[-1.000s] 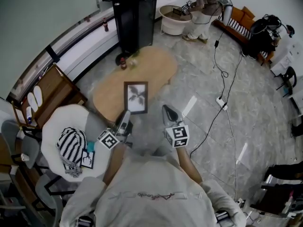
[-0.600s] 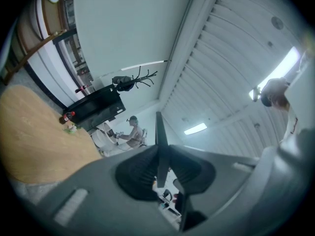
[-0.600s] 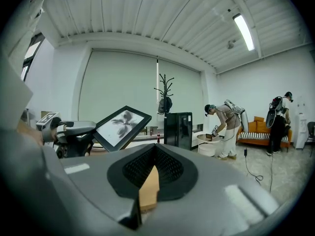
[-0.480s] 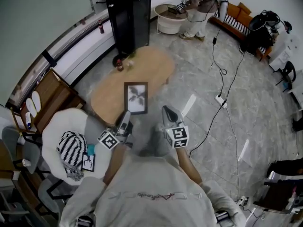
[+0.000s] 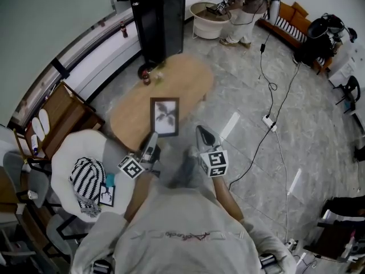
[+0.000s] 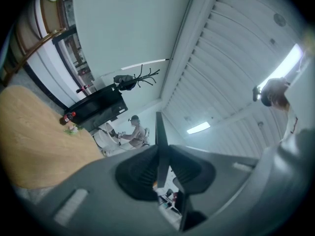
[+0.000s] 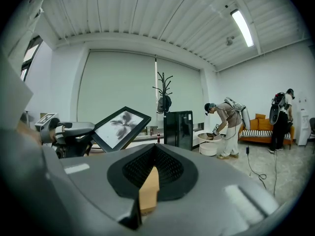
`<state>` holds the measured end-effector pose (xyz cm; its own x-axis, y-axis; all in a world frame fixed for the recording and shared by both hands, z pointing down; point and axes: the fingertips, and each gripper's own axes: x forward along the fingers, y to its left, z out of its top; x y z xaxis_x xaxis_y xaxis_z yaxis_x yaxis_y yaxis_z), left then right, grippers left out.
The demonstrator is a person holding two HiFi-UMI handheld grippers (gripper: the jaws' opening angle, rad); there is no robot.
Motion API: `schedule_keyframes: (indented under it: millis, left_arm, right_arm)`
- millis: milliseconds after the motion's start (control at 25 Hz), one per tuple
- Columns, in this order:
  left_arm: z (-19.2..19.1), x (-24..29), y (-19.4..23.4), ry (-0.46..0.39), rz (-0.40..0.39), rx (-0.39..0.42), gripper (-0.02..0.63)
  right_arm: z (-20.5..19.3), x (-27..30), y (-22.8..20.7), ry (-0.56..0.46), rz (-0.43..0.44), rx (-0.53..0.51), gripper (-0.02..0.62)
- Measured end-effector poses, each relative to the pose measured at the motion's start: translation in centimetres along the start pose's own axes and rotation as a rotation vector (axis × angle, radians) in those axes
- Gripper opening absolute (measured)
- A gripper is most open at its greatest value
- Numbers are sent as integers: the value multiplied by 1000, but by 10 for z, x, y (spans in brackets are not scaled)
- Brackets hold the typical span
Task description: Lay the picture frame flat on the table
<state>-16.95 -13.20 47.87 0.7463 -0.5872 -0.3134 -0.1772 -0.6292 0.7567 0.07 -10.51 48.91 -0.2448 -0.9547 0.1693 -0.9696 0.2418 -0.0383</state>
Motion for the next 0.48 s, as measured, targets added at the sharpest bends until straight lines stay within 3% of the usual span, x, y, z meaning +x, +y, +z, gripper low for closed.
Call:
schedule_keyframes:
  millis: [480]
  left_arm:
    - [12, 56, 48, 0, 33, -6, 69]
  right_arm:
    - [3, 61, -43, 25, 15, 0, 3]
